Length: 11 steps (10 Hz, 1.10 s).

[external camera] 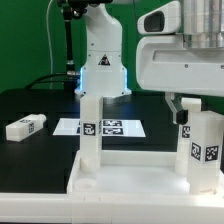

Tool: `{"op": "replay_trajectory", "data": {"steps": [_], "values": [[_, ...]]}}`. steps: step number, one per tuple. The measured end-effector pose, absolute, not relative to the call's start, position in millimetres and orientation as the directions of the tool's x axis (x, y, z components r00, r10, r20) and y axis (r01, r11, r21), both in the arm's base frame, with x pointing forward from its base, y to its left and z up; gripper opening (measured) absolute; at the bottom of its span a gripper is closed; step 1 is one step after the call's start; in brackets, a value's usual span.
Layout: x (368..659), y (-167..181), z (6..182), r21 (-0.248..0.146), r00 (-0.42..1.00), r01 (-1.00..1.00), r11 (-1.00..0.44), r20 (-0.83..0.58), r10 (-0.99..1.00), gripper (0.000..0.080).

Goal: Assemble desk

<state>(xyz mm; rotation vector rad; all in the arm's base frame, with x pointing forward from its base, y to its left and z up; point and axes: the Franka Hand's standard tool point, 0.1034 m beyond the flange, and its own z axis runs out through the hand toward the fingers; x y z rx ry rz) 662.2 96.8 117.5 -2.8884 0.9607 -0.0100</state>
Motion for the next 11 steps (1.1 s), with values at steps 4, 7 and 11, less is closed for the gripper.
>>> {"op": "replay_trajectory", "data": {"steps": [4,7,11], "values": [[661.7,97.2,116.5,-0.084,0.948,-0.315,-0.945,0.009,-0.317,0.0648],[661.4,96.1,115.7,-0.067,0.996,-0.083,-0.994,0.029,-0.085,0.0648],[661.6,95.3,115.2,-0.046,0.989,0.145,-0.988,0.044,0.143,0.0648]]}}
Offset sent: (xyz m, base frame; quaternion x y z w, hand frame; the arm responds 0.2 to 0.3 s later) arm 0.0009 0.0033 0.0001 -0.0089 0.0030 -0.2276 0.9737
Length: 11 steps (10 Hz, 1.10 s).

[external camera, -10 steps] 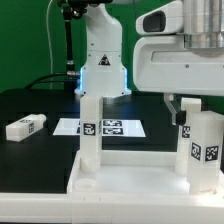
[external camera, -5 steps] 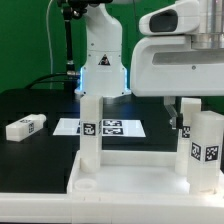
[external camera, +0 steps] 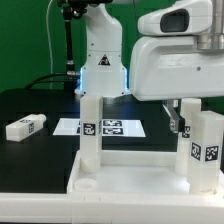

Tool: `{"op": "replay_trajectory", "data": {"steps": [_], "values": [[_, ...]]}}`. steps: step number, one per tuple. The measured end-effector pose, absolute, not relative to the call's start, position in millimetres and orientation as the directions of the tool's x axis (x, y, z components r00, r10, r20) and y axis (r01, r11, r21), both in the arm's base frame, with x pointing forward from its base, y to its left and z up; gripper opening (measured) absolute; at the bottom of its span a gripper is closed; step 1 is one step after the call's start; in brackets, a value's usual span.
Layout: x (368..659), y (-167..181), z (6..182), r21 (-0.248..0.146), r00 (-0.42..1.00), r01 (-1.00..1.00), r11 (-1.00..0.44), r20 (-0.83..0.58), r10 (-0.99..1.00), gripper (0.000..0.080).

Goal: Assemble desk

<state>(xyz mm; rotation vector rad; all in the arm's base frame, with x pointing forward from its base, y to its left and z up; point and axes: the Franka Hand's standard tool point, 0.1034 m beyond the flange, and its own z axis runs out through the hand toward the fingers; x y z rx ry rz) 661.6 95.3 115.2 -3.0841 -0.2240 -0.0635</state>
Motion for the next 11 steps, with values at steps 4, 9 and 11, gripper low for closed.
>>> {"op": "replay_trajectory", "data": {"steps": [4,9,11], "values": [[661.7,94.6,115.1,-0.046,0.988,0.147,-0.988,0.045,0.145,0.0284],[661.9,94.2,115.1,-0.063,0.996,-0.087,-0.994,0.032,-0.089,0.0288],[662.3,92.0,115.0,-0.071,0.956,-0.290,-0.954,0.018,-0.292,0.0289]]}}
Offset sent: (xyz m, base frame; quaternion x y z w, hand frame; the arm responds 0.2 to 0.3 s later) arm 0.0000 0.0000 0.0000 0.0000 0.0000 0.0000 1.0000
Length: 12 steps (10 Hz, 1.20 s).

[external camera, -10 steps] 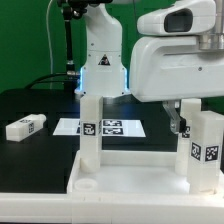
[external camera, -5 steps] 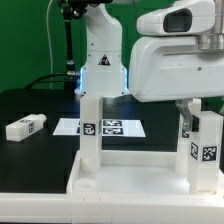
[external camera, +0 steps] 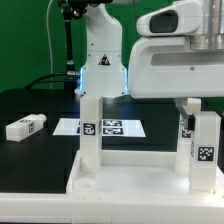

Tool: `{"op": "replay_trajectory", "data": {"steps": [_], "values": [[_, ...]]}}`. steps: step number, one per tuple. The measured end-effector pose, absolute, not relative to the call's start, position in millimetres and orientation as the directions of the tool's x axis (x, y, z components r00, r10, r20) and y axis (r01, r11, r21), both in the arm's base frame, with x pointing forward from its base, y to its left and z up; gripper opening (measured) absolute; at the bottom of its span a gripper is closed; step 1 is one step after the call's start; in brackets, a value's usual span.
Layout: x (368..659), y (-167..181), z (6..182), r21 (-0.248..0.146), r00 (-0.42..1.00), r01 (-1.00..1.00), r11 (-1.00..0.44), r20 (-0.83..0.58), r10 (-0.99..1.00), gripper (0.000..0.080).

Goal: Assemble desk

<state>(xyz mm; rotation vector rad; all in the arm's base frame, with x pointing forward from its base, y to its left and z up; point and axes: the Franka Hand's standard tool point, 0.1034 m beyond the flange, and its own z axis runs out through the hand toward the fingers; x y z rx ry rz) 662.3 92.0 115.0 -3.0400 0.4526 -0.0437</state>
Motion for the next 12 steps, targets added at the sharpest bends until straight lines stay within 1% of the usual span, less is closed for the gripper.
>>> {"op": "replay_trajectory", "data": {"steps": [2,3,6,7,12], "values": [[662.6,91.6,114.5,-0.078,0.893,-0.448,-0.891,0.008,-0.450,0.0290],[663.0,91.1,114.0,-0.088,0.849,-0.527,-0.845,0.001,-0.529,0.0290],[662.7,91.1,113.8,-0.093,0.693,-0.719,-0.688,-0.029,-0.720,0.0290],[662.6,91.1,113.8,-0.094,0.601,-0.798,-0.596,-0.049,-0.797,0.0290],[662.6,93.1,113.5,-0.072,0.300,-0.953,-0.295,-0.082,-0.950,0.0290]]}}
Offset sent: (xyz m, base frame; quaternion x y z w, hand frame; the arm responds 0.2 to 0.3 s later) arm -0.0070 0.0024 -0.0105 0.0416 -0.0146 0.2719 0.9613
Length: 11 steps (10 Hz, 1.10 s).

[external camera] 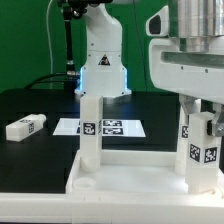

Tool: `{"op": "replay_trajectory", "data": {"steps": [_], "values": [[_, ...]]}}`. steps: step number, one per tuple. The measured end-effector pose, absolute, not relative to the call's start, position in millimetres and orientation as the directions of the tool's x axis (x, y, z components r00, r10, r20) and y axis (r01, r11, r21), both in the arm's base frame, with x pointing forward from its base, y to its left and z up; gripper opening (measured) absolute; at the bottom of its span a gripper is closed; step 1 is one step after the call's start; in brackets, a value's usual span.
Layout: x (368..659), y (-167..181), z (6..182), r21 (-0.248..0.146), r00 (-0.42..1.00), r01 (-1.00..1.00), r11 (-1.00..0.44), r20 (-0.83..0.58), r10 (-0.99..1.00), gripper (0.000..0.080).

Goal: Assemble desk

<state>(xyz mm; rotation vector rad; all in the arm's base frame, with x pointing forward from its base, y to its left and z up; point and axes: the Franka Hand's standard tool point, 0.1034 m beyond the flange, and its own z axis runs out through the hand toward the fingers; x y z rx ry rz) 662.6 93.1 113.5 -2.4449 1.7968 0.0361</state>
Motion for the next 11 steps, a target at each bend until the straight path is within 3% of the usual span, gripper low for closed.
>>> {"op": "replay_trajectory", "data": {"steps": [3,5,7,9,11], "values": [[662.4,94.7,112.8,-0.060,0.159,-0.986,-0.153,-0.097,-0.983,0.0290],[662.3,95.6,112.7,-0.060,0.147,-0.988,-0.141,-0.101,-0.984,0.0290],[660.8,96.1,112.8,-0.056,0.215,-0.976,-0.211,-0.100,-0.971,0.0606],[659.1,96.8,117.0,-0.032,0.422,-0.907,-0.421,-0.082,-0.903,0.0636],[661.2,97.8,120.5,-0.046,0.595,-0.804,-0.593,-0.074,-0.800,0.0647]]}}
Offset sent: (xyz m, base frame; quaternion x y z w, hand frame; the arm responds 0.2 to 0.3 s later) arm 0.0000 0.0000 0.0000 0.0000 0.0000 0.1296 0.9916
